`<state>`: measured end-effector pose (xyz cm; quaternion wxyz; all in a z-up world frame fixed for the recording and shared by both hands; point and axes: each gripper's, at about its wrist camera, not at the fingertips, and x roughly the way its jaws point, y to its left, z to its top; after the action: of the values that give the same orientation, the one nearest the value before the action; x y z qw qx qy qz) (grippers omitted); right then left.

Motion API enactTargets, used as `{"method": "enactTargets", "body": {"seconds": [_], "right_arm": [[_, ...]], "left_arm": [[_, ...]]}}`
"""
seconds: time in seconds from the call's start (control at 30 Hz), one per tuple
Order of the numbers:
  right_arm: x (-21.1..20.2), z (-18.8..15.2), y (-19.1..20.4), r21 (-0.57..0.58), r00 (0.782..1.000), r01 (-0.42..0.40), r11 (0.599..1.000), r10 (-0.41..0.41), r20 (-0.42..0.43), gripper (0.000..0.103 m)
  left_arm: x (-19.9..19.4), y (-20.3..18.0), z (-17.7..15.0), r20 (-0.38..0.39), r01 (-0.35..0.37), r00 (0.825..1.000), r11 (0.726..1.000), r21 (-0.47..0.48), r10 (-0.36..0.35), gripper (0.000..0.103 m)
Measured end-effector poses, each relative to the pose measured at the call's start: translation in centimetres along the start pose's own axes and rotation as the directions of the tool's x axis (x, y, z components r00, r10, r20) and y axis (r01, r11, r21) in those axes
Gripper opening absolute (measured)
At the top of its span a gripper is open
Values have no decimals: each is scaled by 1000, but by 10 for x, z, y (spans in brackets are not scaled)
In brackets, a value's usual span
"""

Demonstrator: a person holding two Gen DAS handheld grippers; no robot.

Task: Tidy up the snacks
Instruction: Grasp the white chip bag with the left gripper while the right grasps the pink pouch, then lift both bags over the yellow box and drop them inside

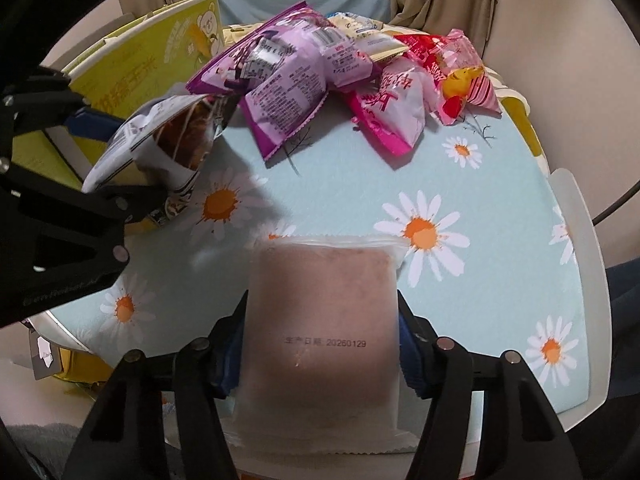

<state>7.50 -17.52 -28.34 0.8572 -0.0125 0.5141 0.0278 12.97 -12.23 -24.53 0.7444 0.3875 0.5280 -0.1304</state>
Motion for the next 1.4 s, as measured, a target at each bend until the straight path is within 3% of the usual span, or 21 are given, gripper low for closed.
{"method": "enactTargets", "body": {"seconds": [0.23, 0.43, 0.57, 0.73, 0.97, 1.1, 1.2, 1.4], "right_arm": [[-17, 16, -20, -16, 999, 16, 1000, -16, 34, 58], [-46, 36, -44, -33, 996, 29, 999, -26, 83, 58], [-73, 54, -50, -71, 990, 33, 997, -22, 141, 58], [-102, 87, -45, -133, 976, -19, 991, 47, 211, 58], [-122, 136, 4, -257, 938, -162, 953, 230, 260, 58], [-127, 166, 45, -300, 909, -236, 924, 319, 267, 58], [-124, 188, 78, -311, 895, -276, 910, 361, 263, 58], [-99, 222, 134, -281, 892, -319, 905, 387, 233, 58]], "left_arm": [[-27, 3, 4, 48, 25, 999, 997, -76, -21, 51], [-64, 12, 10, 134, 50, 991, 985, -164, -28, 51], [-91, 27, 16, 198, 65, 980, 966, -251, -14, 51], [-119, 71, 6, 251, 57, 967, 917, -395, 47, 51], [-129, 144, -40, 215, -26, 959, 815, -579, 184, 51], [-114, 194, -65, 160, -79, 960, 774, -628, 228, 51], [-97, 229, -79, 126, -95, 965, 757, -646, 229, 51], [-45, 287, -88, 89, -73, 981, 751, -656, 173, 51]]}}
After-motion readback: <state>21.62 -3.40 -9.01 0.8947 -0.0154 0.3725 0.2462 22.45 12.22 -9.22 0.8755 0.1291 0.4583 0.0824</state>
